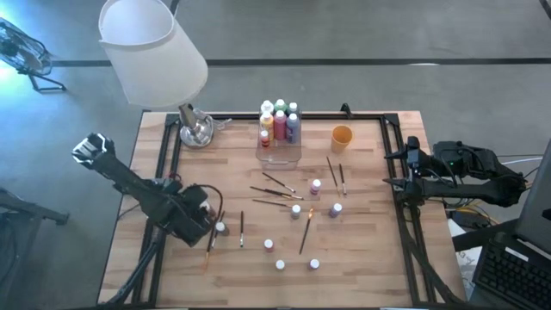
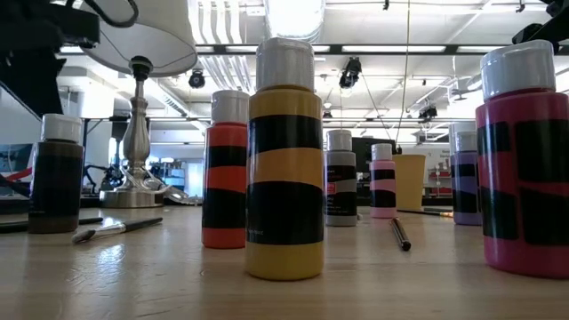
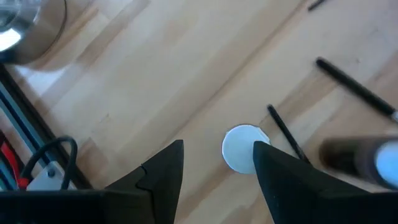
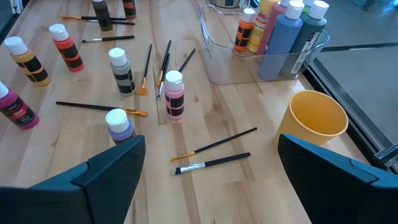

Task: Pick & Place Paint Supplies
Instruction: Put the small brown paint bottle into the bin

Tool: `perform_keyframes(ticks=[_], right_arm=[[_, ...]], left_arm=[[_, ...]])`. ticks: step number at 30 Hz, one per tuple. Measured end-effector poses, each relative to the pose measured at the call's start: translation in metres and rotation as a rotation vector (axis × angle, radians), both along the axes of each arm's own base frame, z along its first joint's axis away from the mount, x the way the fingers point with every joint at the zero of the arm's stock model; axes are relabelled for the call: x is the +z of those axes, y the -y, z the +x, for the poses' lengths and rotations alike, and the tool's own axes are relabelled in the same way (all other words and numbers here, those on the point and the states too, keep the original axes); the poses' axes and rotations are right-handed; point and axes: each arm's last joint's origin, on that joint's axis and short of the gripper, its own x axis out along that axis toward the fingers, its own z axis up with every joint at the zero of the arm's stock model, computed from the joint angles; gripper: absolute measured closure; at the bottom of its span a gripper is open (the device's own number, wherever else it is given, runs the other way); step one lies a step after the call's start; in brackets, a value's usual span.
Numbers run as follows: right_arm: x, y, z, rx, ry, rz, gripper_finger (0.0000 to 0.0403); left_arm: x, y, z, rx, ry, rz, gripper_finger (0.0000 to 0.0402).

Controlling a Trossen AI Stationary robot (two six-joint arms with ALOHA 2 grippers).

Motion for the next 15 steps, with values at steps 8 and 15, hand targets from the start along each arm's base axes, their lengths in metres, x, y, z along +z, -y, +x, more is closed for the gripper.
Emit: perform_keyframes(ticks=[8,15], right_arm=[[0.0000,0.0000,0.0000,0.000,0.000,0.000,0.0039],[0.0000,0.0000,0.0000,0.000,0.000,0.000,0.0039]], left_arm=[[-0.0060,-0.0002,0.0021,-0.009,0.023,-0.012,0.0202],[0.0000,0.0026,0.0055,-0.050,0.028,-0.026,0.0202]])
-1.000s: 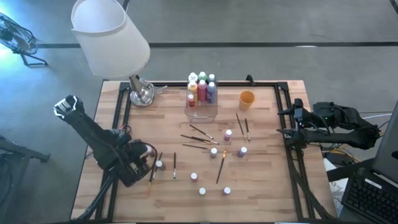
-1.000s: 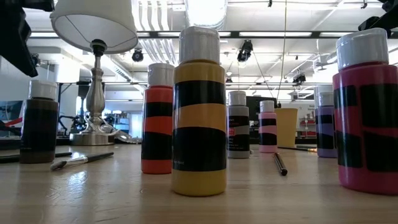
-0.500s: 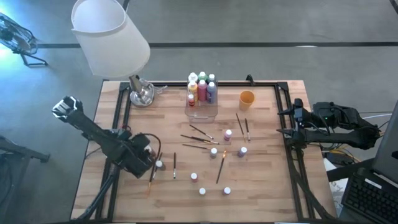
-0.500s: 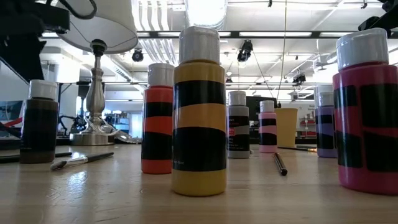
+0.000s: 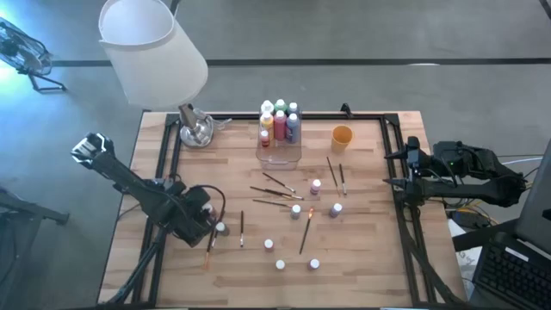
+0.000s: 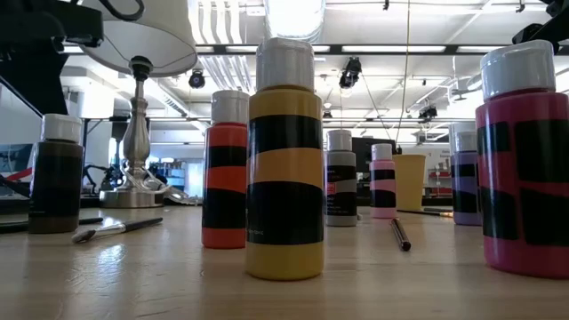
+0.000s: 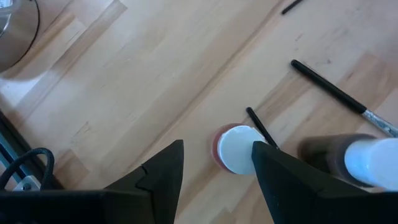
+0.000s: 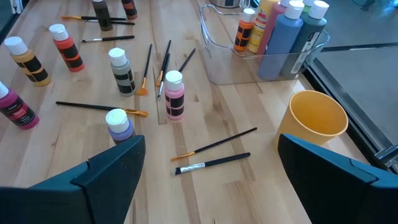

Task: Pick & Place Paint Supplies
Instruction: Put the small brown paint bottle into the bin

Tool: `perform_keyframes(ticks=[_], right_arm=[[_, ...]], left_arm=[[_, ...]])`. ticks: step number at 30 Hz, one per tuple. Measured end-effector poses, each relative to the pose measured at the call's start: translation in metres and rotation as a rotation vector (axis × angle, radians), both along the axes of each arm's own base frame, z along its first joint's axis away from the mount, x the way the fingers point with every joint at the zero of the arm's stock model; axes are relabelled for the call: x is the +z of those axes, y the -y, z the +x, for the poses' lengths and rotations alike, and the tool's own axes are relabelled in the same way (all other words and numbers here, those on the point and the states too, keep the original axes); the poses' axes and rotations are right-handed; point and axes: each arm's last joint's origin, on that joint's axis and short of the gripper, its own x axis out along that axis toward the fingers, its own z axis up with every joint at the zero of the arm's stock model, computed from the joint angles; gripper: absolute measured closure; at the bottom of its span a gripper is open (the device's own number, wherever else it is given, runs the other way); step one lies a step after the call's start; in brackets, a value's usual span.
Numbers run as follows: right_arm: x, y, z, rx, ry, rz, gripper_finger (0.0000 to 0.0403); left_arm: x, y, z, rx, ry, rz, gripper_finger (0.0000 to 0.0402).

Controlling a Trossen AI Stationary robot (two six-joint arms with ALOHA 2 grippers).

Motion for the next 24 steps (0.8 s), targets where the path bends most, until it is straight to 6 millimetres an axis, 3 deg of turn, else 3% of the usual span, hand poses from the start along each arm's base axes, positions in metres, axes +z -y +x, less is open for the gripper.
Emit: perform_keyframes(ticks=[24], right_arm=[[0.000,0.000,0.000,0.000,0.000,0.000,0.0039]], left_arm=[[0.005,-0.010,-0.011,-0.007,-0.056,0.085,0.0202]])
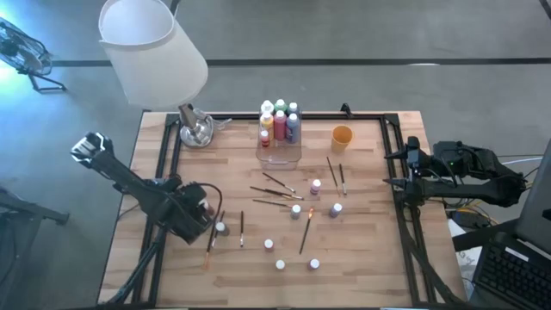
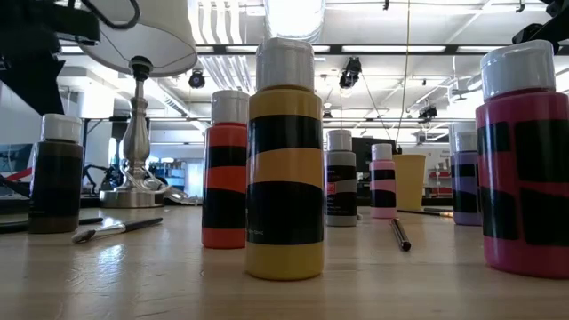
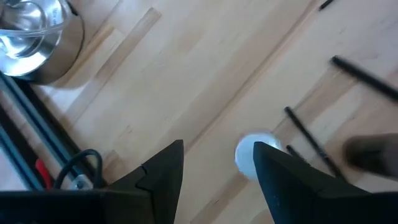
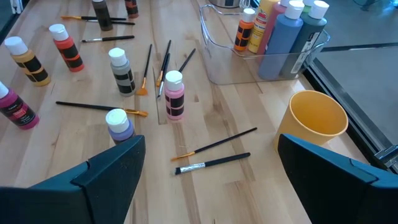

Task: Pick & Place Paint Supplies
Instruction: Put the small brown paint bottle into the bin

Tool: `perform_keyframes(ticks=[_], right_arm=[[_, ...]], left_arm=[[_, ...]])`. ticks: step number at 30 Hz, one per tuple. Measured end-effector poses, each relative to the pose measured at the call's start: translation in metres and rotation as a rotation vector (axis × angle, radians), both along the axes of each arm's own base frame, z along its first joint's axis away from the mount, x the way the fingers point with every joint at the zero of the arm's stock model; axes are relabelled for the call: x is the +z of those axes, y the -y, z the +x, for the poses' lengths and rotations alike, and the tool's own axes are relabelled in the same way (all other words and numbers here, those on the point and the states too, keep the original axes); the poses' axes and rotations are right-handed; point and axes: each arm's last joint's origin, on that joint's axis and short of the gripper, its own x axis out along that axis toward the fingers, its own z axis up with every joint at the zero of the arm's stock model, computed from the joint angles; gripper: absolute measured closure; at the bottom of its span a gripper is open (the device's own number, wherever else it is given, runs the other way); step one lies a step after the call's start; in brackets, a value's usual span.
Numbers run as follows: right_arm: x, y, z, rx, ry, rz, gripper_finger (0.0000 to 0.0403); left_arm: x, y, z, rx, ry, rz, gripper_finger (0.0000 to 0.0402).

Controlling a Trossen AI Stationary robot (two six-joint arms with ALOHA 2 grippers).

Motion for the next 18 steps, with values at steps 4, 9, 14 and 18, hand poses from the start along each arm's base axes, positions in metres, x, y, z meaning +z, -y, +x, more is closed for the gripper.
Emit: perform_keyframes(ticks=[4,9,14,18], right_arm=[[0.000,0.000,0.000,0.000,0.000,0.000,0.0039],[0.000,0.000,0.000,0.000,0.000,0.000,0.0039],[0.000,0.000,0.000,0.000,0.000,0.000,0.0039],[0.000,0.000,0.000,0.000,0.000,0.000,0.0039]], left_arm=[[0.013,0.000,0.000,-0.006,0.051,-0.036,0.0202],[0.016,0.002,0.003,-0.009,0.116,-0.082,0.0202],[0.008,0.005,0.006,-0.010,0.129,-0.101,0.0202],[0.004,0.005,0.005,0.002,0.111,-0.107,0.0202]])
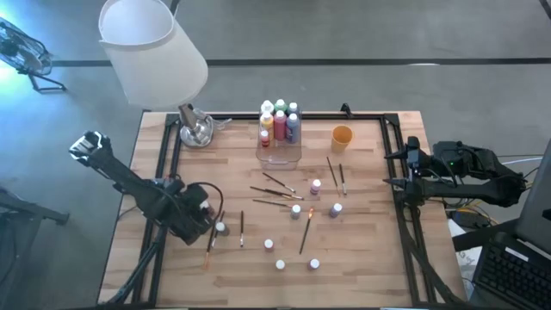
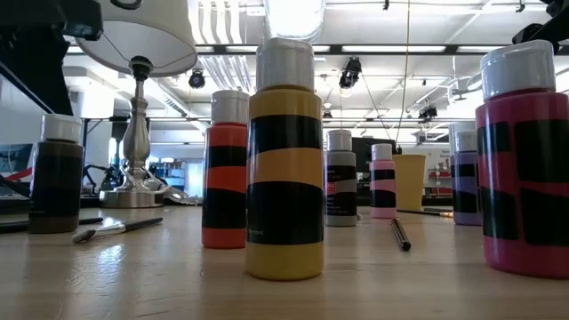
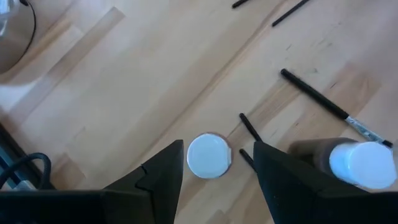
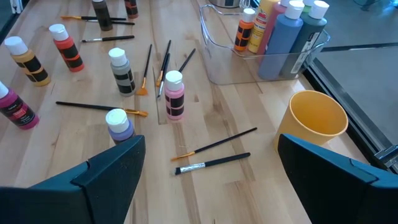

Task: Pick & Place Paint Supplies
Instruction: Put the small brown paint bottle into the bin

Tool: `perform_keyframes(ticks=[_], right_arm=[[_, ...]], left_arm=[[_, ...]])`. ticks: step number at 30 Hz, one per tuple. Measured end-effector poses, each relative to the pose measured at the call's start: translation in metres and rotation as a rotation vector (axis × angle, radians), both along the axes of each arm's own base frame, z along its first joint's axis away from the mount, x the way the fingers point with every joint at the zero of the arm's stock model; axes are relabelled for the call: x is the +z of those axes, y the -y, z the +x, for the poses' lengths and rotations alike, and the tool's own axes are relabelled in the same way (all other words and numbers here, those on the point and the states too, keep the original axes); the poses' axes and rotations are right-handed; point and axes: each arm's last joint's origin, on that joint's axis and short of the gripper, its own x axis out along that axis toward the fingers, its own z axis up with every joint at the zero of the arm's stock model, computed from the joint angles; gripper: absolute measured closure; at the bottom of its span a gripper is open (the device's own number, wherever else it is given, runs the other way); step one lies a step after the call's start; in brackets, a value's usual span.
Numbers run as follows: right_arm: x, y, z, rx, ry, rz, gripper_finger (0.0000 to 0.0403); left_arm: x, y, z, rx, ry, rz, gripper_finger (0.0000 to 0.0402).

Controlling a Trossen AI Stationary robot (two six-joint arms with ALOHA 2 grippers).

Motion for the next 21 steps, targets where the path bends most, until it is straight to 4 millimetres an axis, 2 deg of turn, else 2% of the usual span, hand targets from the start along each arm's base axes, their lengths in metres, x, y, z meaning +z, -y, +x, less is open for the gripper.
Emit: perform_keyframes(ticks=[9,21], right_arm=[[0.000,0.000,0.000,0.000,0.000,0.000,0.0039],[0.000,0.000,0.000,0.000,0.000,0.000,0.0039]], left_arm=[[-0.006,-0.001,-0.002,0.020,-0.013,-0.001,0.0202],[-0.030,-0.003,-0.004,0.032,-0.007,-0.014,0.0202]])
